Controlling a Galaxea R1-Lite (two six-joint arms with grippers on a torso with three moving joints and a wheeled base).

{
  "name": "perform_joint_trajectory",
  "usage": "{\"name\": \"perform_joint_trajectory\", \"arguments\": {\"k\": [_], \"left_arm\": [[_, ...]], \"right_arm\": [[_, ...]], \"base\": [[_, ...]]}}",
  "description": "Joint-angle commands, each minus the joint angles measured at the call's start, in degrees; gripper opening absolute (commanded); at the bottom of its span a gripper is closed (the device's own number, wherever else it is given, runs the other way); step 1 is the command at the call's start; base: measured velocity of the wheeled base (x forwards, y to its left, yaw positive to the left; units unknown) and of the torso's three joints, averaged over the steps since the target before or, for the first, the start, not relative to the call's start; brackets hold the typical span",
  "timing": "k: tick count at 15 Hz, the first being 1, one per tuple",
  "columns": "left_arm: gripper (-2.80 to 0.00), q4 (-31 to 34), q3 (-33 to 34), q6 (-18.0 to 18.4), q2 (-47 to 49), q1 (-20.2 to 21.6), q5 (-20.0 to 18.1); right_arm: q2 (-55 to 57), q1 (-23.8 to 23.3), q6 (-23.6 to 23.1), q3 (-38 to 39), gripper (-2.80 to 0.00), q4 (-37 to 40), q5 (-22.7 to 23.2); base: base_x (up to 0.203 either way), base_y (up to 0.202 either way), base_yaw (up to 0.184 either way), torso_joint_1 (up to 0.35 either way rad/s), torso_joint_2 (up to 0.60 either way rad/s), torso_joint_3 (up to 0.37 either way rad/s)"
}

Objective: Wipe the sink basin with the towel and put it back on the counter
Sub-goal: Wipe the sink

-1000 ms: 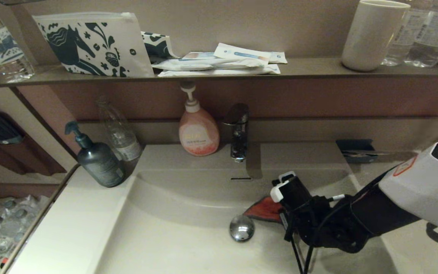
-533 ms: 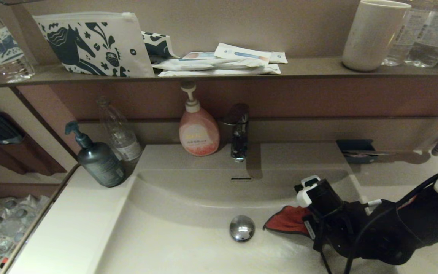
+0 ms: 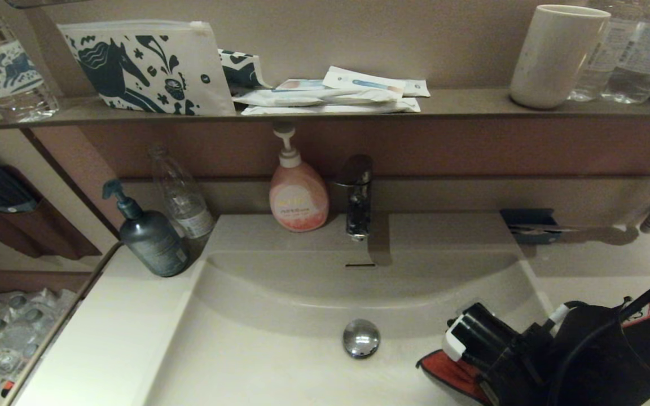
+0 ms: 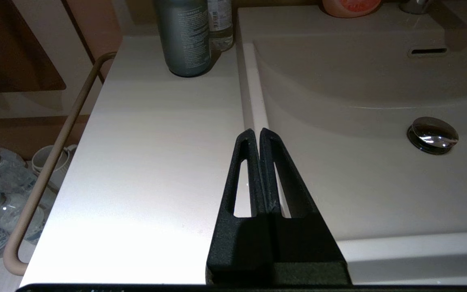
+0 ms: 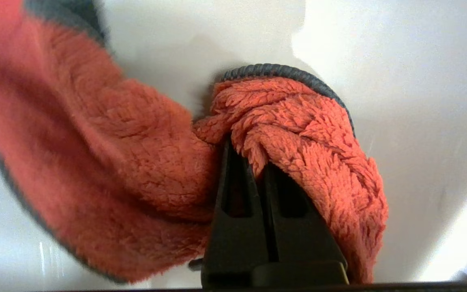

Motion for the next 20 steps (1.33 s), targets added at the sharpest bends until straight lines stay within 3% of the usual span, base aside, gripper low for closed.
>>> {"name": "perform_joint_trajectory", "arguments": {"k": [1, 2, 5, 11, 12, 15, 20], "left_arm": [[-2.8, -0.1, 0.0, 0.0, 0.0, 0.0, 0.0], [-2.8, -0.1, 0.0, 0.0, 0.0, 0.0, 0.0], [-2.8, -0.1, 0.0, 0.0, 0.0, 0.0, 0.0], [-2.8, -0.1, 0.0, 0.0, 0.0, 0.0, 0.0], [-2.8, -0.1, 0.0, 0.0, 0.0, 0.0, 0.0], [-2.8, -0.1, 0.0, 0.0, 0.0, 0.0, 0.0], [-2.8, -0.1, 0.0, 0.0, 0.0, 0.0, 0.0]], "right_arm": [[0.2, 1.8, 0.8, -2.3, -2.8, 9.2, 0.9], [0.6, 3.1, 1.5, -3.5, -2.8, 13.3, 1.9], [4.5, 5.8, 3.1, -4.1, -2.8, 14.4, 3.2], [10.9, 15.8, 8.3, -12.4, -2.8, 11.0, 20.9], [11.5, 17.1, 9.9, -14.1, -2.8, 10.1, 22.0], [11.2, 18.1, 16.0, -15.8, -2.8, -2.3, 26.0], [12.7, 18.8, 27.0, -19.1, -2.8, -8.1, 27.9]], "base": [[0.0, 0.0, 0.0, 0.0, 0.0, 0.0], [0.0, 0.0, 0.0, 0.0, 0.0, 0.0], [0.0, 0.0, 0.0, 0.0, 0.0, 0.0], [0.0, 0.0, 0.0, 0.0, 0.0, 0.0], [0.0, 0.0, 0.0, 0.0, 0.0, 0.0], [0.0, 0.0, 0.0, 0.0, 0.0, 0.0], [0.0, 0.0, 0.0, 0.0, 0.0, 0.0]]}}
